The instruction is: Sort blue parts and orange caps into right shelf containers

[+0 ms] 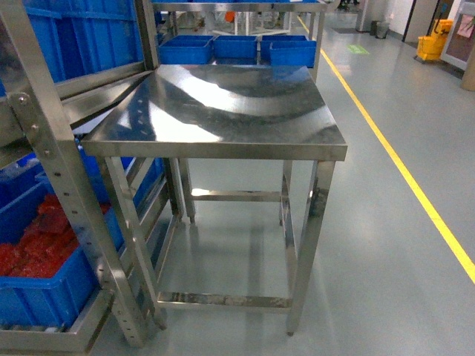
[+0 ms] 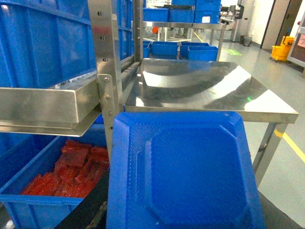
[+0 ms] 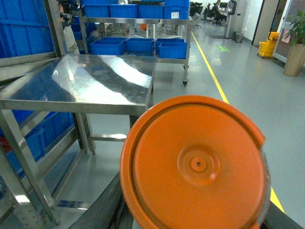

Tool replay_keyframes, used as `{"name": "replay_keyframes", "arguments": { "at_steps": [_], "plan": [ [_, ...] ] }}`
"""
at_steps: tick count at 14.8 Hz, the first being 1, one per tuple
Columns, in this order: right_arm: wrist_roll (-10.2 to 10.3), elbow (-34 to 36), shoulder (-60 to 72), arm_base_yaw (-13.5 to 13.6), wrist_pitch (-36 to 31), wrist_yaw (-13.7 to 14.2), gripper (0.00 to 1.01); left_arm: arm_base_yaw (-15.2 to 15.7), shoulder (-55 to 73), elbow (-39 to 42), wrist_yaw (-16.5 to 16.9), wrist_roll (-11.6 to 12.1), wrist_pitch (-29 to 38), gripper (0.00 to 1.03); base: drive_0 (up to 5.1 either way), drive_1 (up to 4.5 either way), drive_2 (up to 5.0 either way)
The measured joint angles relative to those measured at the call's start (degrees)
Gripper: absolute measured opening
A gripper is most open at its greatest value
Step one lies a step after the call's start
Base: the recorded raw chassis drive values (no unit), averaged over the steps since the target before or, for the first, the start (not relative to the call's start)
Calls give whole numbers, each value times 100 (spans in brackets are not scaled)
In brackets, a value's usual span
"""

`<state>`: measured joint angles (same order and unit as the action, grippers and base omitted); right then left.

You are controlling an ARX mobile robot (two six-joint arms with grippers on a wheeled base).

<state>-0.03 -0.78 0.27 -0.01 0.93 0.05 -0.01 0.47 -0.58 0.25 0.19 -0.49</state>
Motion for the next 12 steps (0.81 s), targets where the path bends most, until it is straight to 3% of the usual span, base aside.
{"name": "replay_keyframes", "arguments": {
  "at_steps": [12],
  "plan": [
    [2,0,0,0,-52,2,42,0,0,0,-26,-2,11,44,-490,254,254]
  ]
}}
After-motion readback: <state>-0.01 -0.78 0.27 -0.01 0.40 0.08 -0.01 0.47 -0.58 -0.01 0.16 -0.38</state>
